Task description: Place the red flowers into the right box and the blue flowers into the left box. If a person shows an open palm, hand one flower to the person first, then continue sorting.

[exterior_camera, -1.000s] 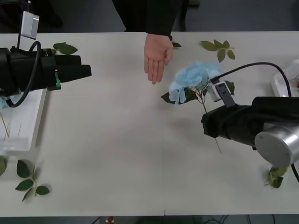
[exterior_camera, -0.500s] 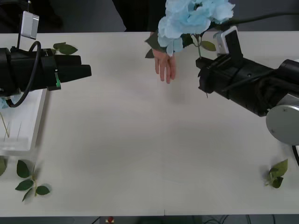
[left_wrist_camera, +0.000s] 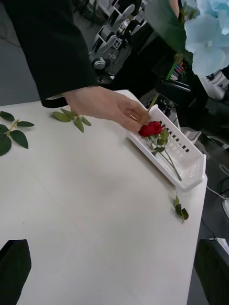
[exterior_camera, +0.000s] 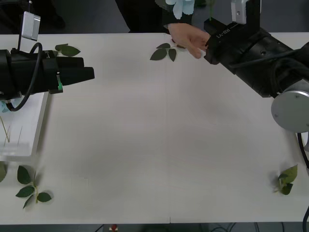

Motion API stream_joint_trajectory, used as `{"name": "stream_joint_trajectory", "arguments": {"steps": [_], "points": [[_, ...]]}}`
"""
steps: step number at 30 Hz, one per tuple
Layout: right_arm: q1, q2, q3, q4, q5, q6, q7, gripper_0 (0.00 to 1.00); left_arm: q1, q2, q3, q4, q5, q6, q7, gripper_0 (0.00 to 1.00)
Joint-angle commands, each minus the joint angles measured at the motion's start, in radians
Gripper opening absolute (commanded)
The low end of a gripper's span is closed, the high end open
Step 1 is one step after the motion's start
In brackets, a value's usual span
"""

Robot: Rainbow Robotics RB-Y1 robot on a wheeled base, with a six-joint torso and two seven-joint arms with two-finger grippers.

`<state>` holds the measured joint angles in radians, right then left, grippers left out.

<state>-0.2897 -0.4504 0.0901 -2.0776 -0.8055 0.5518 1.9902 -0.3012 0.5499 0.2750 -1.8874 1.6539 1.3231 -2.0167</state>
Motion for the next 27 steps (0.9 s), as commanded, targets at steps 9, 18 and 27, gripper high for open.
{"name": "stream_joint_trajectory", "arguments": {"steps": [9, 18, 27], "points": [[-0.009, -0.002, 0.0, -0.022, -0.009, -0.018, -0.001, 0.0, 0.014, -0.007, -0.004, -0.033, 0.014, -0.01, -0.02, 1.0], [-0.009, -0.002, 0.0, -0.022, -0.009, -0.018, -0.001, 0.56, 0.014, -0.007, -0.002, -0.033, 0.015, -0.01, -0.02, 1.0], [-0.009, -0.002, 0.0, -0.022, -0.009, -0.018, -0.001, 1.0, 0.014, -0.007, -0.004, -0.033, 0.015, -0.01, -0.023, 1.0]]}}
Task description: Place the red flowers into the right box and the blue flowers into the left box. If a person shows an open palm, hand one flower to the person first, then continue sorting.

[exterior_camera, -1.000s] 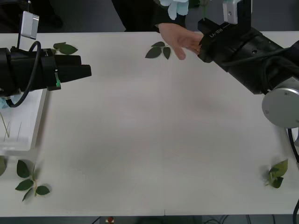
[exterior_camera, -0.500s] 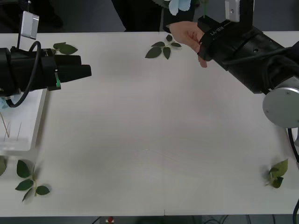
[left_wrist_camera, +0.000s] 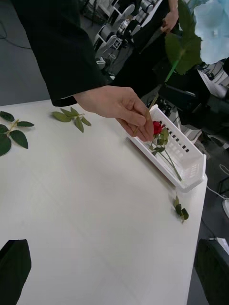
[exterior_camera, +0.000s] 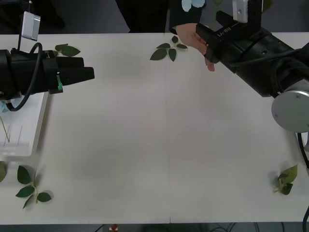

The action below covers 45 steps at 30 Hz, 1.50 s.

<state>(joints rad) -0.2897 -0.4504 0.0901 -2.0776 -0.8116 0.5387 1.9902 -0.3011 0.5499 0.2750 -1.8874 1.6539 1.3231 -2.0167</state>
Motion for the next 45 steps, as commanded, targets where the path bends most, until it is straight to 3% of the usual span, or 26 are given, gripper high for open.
{"name": "stream_joint_trajectory", "arguments": {"steps": [1, 22, 28, 35, 45], "points": [[-0.009, -0.002, 0.0, -0.022, -0.003, -0.005, -0.001, 1.0, 0.014, -0.005, -0.004, -0.033, 0.015, -0.01, -0.023, 1.0], [-0.009, -0.002, 0.0, -0.022, -0.003, -0.005, -0.001, 1.0, 0.014, -0.005, -0.004, -0.033, 0.017, -0.01, -0.025, 1.0], [0.029, -0.028, -0.043, -0.062, -0.026, 0.01, 0.007, 1.0, 0.014, -0.005, -0.004, -0.033, 0.017, -0.01, -0.028, 1.0], [0.061, -0.057, -0.176, -0.114, -0.178, 0.218, 0.137, 1.0, 0.014, -0.005, -0.002, -0.033, 0.017, 0.001, -0.03, 1.0], [0.072, -0.057, -0.409, -0.113, -0.445, 0.644, 0.43, 1.0, 0.008, 0.027, -0.004, -0.033, 0.021, 0.022, -0.034, 1.0]]}}
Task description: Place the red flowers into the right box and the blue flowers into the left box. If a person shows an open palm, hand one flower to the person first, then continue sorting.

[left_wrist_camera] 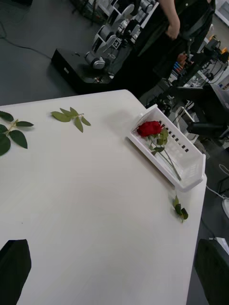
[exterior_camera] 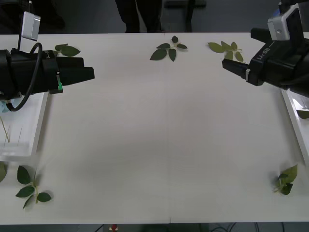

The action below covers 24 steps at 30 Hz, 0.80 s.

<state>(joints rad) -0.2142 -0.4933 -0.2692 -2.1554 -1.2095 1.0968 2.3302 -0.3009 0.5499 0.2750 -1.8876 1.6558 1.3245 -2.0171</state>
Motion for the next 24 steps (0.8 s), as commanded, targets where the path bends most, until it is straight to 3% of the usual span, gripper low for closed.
{"name": "stream_joint_trajectory", "arguments": {"steps": [1, 11, 17, 24], "points": [[-0.004, -0.014, -0.07, -0.035, -0.062, 0.129, 0.113, 1.0, 0.003, 0.044, -0.003, -0.033, 0.021, 0.036, -0.034, 1.0], [-0.004, -0.028, -0.196, 0.042, -0.171, 0.42, 0.297, 1.0, -0.007, 0.202, -0.082, -0.033, 0.113, 0.041, -0.057, 1.0], [-0.004, -0.068, -0.212, 0.114, -0.186, 0.486, 0.375, 1.0, -0.03, 0.259, -0.151, -0.004, 0.147, 0.022, -0.144, 1.0], [0.001, -0.119, -0.209, 0.163, -0.186, 0.494, 0.375, 1.0, -0.118, 0.269, -0.171, 0.1, 0.193, 0.182, -0.157, 1.0]]}}
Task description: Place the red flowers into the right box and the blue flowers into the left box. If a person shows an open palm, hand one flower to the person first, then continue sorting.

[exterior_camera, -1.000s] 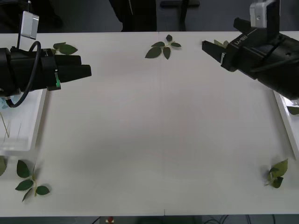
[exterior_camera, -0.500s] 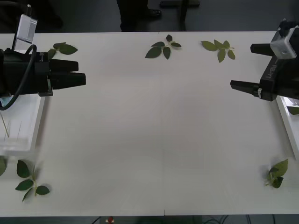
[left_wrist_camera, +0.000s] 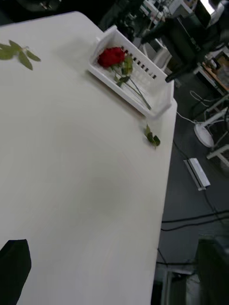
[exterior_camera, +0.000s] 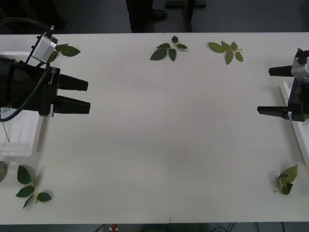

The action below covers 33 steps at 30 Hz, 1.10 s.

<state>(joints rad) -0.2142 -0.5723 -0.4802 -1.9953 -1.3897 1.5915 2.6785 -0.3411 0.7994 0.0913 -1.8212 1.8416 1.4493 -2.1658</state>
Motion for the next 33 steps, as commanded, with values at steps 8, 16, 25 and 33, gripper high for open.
{"name": "stream_joint_trajectory", "arguments": {"steps": [8, 16, 25, 33], "points": [[0.019, -0.072, 0.003, 0.012, -0.014, 0.002, 0.027, 1.0, -0.167, 0.029, 0.011, 0.082, -0.107, 0.143, -0.023, 1.0], [0.019, -0.077, 0.002, 0.012, -0.015, 0.016, 0.027, 1.0, -0.194, 0.027, -0.002, 0.082, -0.166, 0.114, -0.174, 1.0], [0.019, -0.077, 0.002, 0.012, -0.015, 0.016, 0.027, 1.0, -0.193, 0.034, -0.004, 0.08, -0.154, 0.125, -0.279, 1.0], [0.019, -0.077, 0.002, 0.012, -0.015, 0.016, 0.027, 1.0, -0.193, 0.02, -0.004, 0.082, -0.151, 0.115, -0.281, 1.0]]}}
